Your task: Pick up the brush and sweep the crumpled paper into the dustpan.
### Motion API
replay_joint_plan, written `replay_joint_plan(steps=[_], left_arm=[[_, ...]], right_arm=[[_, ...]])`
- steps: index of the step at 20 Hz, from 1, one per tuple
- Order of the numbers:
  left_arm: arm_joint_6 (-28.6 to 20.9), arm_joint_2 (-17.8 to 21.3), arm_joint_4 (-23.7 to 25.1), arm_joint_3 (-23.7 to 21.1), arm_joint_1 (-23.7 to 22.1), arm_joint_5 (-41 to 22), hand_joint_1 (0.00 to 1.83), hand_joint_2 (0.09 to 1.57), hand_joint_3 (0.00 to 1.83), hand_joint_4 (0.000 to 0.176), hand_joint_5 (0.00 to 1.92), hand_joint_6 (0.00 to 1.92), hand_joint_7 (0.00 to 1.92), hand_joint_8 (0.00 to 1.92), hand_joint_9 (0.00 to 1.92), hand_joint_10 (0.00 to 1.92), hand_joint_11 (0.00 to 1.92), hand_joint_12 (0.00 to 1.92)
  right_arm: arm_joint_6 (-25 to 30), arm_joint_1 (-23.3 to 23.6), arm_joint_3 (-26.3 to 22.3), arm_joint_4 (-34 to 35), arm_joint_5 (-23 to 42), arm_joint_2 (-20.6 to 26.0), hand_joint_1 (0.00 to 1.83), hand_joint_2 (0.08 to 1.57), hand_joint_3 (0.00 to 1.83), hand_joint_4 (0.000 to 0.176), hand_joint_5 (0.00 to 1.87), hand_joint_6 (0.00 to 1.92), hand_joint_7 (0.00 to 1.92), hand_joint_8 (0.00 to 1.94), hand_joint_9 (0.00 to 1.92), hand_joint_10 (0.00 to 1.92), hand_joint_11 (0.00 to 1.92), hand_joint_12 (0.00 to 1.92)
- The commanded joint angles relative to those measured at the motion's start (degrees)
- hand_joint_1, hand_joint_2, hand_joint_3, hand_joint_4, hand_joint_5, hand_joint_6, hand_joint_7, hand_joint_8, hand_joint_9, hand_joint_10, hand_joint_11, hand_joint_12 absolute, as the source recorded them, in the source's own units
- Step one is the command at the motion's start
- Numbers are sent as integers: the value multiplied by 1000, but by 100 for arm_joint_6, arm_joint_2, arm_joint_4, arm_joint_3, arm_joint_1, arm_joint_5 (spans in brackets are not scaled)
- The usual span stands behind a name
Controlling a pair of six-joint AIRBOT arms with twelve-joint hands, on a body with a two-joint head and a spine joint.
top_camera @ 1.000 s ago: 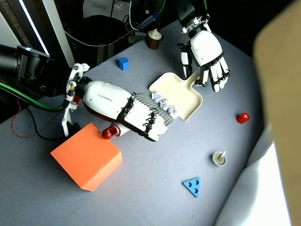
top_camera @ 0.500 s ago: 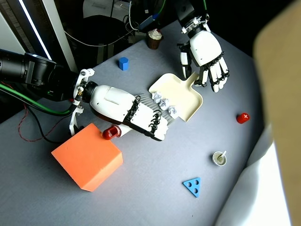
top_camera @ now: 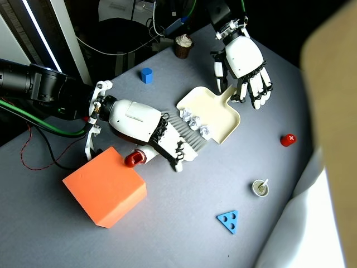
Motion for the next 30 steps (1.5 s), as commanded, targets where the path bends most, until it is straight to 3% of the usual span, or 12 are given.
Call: replay_joint_plan(steps=[1, 6, 8, 10, 12, 14, 23, 25, 26, 27, 28, 30], left_arm=[[28, -2, 171, -12, -33, -501, 1035, 1169, 3, 26, 875, 1149, 278, 4, 213, 6, 0, 572], [27, -6, 167, -12, -33, -509, 1024, 1171, 4, 44, 865, 1164, 289, 3, 243, 5, 0, 608], [27, -5, 167, -11, -33, -512, 1025, 1169, 0, 50, 873, 1150, 305, 5, 246, 3, 0, 623], [27, -5, 167, -14, -34, -512, 1040, 1165, 0, 26, 884, 1135, 298, 2, 240, 2, 0, 615], [29, -9, 167, -18, -36, -516, 1020, 1169, 1, 60, 873, 1152, 305, 4, 245, 3, 0, 622], [29, -12, 166, -19, -36, -516, 1058, 1153, 0, 2, 909, 1095, 317, 2, 262, 4, 0, 639], [30, 12, 161, -56, -30, -521, 1056, 1154, 1, 4, 903, 1105, 309, 1, 262, 3, 0, 656], [30, 13, 146, -65, -28, -529, 1056, 1147, 0, 16, 917, 1084, 329, 5, 264, 4, 0, 662], [32, 16, 146, -66, -29, -530, 1056, 1147, 0, 16, 917, 1084, 329, 5, 264, 4, 0, 662], [44, 16, 133, -65, -31, -531, 1052, 1149, 0, 20, 910, 1095, 324, 1, 255, 2, 0, 641], [58, 16, 119, -67, -31, -531, 1026, 1161, 3, 57, 882, 1138, 311, 1, 238, 4, 0, 583], [59, 18, 112, -77, -23, -531, 1036, 1157, 0, 45, 896, 1117, 301, 3, 240, 3, 0, 601]], right_arm=[[-32, 1, 14, -381, -507, 80, 1188, 1047, 0, 0, 1128, 740, 973, 1899, 1036, 1896, 1070, 1910], [-34, 1, 0, -698, -506, 195, 1166, 1112, 7, 0, 978, 1019, 1181, 1941, 1361, 1921, 1455, 1921], [-176, 29, -29, -776, -451, 262, 1319, 1145, 4, 0, 953, 1908, 1191, 1941, 1371, 1921, 1503, 1921], [-404, 89, -79, -785, -298, 349, 1334, 1152, 4, 0, 863, 1918, 1187, 1941, 1378, 1921, 1522, 1921], [-693, 180, -172, -785, -183, 453, 1348, 1166, 2, 0, 788, 1921, 1172, 1941, 1350, 1921, 1492, 1921], [-894, 335, -303, -785, -5, 583, 1354, 1179, 2, 0, 706, 1921, 1128, 1941, 1317, 1921, 1454, 1921], [-2815, 924, -798, -511, 524, 867, 1402, 1225, 1, 0, 830, 1921, 1066, 1941, 1282, 1921, 1407, 1921], [-3791, 1131, -890, 147, 519, 871, 1392, 1211, 0, 57, 878, 1921, 1094, 1941, 1298, 1921, 1414, 1921], [-4118, 1257, -917, 457, 515, 874, 1392, 1211, 0, 57, 878, 1921, 1094, 1941, 1298, 1921, 1414, 1921], [-4455, 1474, -943, 856, 503, 893, 1397, 1202, 0, 0, 841, 1921, 1076, 1941, 1292, 1921, 1412, 1921], [-4769, 1664, -946, 1256, 499, 896, 1382, 1212, 0, 0, 865, 1921, 998, 1941, 1250, 1921, 1379, 1921], [-5403, 2003, -883, 1751, 539, 818, 1385, 1203, 0, 0, 920, 1921, 987, 1941, 1239, 1921, 1368, 1921]])
